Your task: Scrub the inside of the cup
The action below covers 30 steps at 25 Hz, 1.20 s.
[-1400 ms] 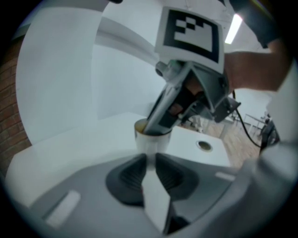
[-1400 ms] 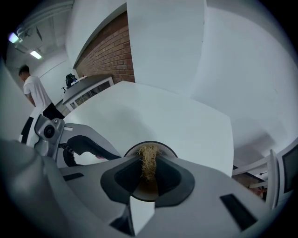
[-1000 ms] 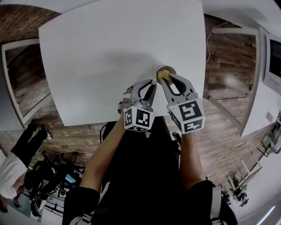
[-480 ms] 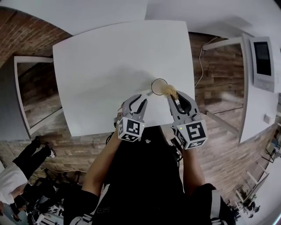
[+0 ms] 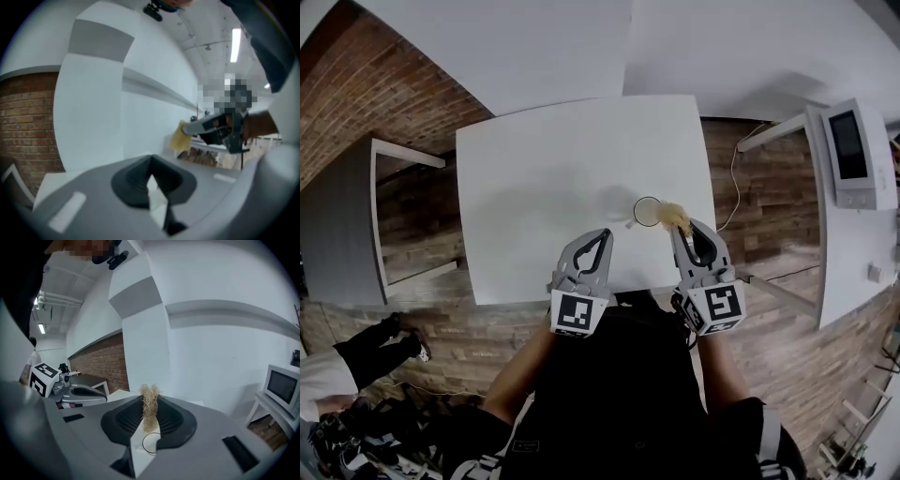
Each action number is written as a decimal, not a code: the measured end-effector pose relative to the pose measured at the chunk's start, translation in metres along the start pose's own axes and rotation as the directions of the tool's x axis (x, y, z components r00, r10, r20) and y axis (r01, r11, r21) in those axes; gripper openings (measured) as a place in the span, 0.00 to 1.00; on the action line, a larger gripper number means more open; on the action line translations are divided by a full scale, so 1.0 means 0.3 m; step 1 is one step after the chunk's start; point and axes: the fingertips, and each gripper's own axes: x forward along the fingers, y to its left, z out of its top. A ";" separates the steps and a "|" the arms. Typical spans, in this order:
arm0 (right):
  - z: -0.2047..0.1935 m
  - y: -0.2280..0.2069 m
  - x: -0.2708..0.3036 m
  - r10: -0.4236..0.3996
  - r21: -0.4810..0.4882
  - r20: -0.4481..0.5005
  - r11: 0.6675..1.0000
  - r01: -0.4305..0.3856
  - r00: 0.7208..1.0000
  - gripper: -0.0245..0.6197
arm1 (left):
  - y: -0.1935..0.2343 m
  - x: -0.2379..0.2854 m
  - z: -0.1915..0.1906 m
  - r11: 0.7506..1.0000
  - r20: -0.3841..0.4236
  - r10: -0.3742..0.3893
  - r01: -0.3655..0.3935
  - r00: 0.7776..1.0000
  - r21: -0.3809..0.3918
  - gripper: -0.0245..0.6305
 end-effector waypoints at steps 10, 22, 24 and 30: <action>-0.046 0.047 -0.055 -0.044 0.079 0.030 0.996 0.042 0.999 0.13 | 0.018 -0.074 0.097 0.996 0.127 0.083 -0.079 0.988 -0.035 0.04; -0.055 0.063 -0.060 -0.049 0.082 0.022 0.996 0.047 0.999 0.13 | -0.007 -0.056 0.107 0.999 0.131 0.041 -0.040 0.991 -0.012 0.04; -0.058 0.065 -0.060 -0.052 0.084 0.018 0.995 0.050 0.999 0.13 | -0.005 -0.054 0.105 0.999 0.130 0.043 -0.040 0.991 -0.024 0.04; -0.057 0.059 -0.059 -0.055 0.081 0.016 0.995 0.053 0.998 0.13 | -0.008 -0.042 0.111 0.999 0.134 0.037 -0.035 0.990 -0.020 0.04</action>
